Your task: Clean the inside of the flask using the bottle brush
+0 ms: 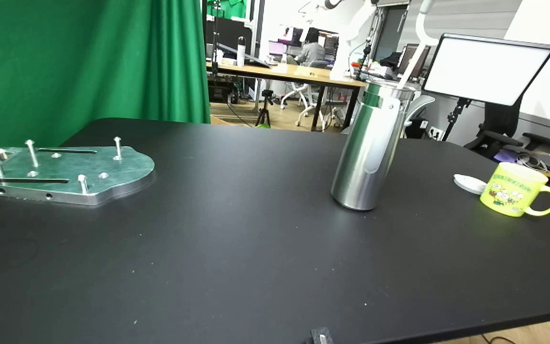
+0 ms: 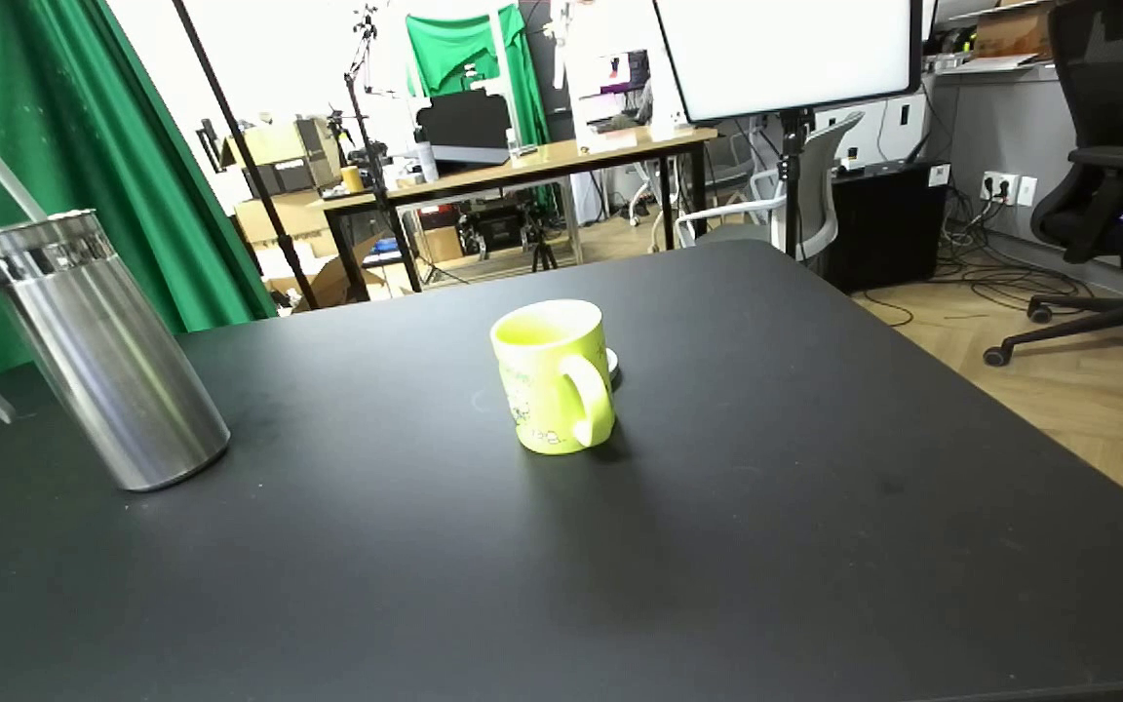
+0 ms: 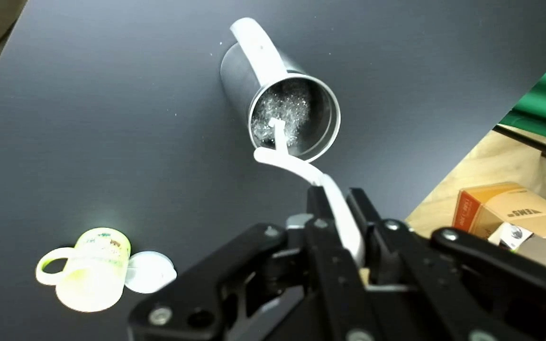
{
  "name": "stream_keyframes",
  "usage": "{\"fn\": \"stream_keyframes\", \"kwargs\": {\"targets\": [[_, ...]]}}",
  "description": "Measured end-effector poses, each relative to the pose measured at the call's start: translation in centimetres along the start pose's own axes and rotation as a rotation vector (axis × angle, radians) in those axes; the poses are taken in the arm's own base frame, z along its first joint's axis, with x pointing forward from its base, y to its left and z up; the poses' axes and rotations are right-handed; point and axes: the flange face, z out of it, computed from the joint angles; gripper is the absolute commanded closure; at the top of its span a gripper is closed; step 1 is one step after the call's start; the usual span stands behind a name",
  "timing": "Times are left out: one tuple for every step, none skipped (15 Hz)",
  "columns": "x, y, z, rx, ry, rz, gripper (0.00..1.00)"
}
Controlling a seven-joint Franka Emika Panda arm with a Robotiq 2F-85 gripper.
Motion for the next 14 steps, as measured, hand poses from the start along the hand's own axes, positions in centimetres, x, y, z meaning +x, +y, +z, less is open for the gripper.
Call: {"fn": "stream_keyframes", "kwargs": {"targets": [[1.1, 0.3, 0.7, -0.006, -0.013, -0.003, 0.96], [2.0, 0.5, 1.5, -0.011, -0.025, -0.006, 0.96], [2.8, 0.6, 2.4, -0.02, -0.04, -0.008, 0.96], [3.4, 0.6, 3.4, -0.03, -0.055, -0.009, 0.96], [3.9, 0.5, 4.3, -0.043, -0.069, -0.011, 0.96], [4.2, 0.4, 5.3, -0.056, -0.083, -0.011, 0.96], [4.5, 0.3, 6.3, -0.069, -0.096, -0.01, 0.96], [4.7, 0.1, 7.1, -0.079, -0.107, -0.009, 0.96], [4.9, -0.1, 7.8, -0.089, -0.118, -0.008, 0.96], [5.1, -0.2, 8.4, -0.096, -0.127, -0.008, 0.96], [5.2, -0.4, 9.0, -0.103, -0.134, -0.009, 0.96], [5.2, -0.7, 9.3, -0.107, -0.139, -0.012, 0.96], [5.2, -1.1, 9.4, -0.108, -0.142, -0.016, 0.96], [5.0, -1.5, 9.4, -0.108, -0.143, -0.024, 0.96]]}}
